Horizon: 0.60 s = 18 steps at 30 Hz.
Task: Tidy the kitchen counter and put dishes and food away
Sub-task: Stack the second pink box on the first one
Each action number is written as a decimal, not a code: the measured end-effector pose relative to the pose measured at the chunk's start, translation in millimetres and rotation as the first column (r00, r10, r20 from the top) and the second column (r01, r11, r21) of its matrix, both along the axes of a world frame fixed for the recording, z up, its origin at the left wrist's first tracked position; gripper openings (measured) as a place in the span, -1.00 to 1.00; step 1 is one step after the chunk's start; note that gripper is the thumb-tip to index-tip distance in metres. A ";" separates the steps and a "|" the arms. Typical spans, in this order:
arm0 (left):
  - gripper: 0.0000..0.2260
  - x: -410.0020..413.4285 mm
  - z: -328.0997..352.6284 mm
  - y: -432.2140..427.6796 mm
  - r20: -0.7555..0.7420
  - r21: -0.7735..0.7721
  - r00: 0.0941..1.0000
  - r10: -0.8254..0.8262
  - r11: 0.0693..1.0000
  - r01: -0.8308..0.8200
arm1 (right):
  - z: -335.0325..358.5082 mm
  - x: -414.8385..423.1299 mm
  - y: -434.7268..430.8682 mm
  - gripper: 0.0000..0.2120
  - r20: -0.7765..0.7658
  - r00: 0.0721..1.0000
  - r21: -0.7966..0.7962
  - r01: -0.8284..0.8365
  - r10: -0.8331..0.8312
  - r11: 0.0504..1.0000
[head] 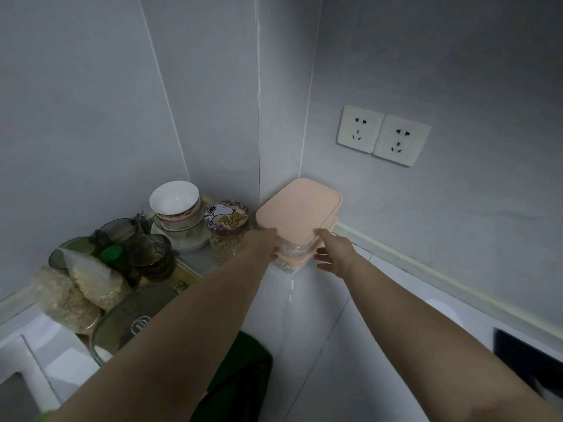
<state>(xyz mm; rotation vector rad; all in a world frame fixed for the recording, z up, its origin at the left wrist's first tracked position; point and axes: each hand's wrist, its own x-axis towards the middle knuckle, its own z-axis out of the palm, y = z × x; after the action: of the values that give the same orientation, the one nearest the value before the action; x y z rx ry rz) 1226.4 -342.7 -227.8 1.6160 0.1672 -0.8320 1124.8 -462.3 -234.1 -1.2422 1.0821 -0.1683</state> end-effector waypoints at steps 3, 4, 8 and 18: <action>-0.78 -19.4 19.3 2.0 -0.003 -0.032 0.998 -0.061 0.998 0.061 | 11.2 -15.4 9.7 -0.67 0.010 1.000 -0.019 0.001 0.000 1.000; -0.76 -23.5 22.4 0.3 0.006 -0.034 0.998 -0.067 0.997 0.067 | 15.9 -20.6 12.2 -0.68 0.015 1.000 -0.031 0.000 0.001 1.000; -0.79 -45.0 37.9 9.0 0.111 0.001 0.990 -0.084 0.996 0.084 | 37.8 -44.6 20.7 -0.69 0.038 0.999 -0.105 -0.011 0.016 0.994; -0.67 -98.0 75.4 41.0 0.629 0.287 0.678 -0.380 0.924 0.252 | 78.6 -92.3 37.0 -0.72 0.025 0.996 -0.491 -0.067 0.091 0.868</action>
<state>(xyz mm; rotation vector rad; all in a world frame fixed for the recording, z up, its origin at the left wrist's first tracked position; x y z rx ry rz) 1128.3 -301.7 -152.4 2.0579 -0.6033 -0.4305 1032.5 -425.3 -155.6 -1.7277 0.9734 -0.4291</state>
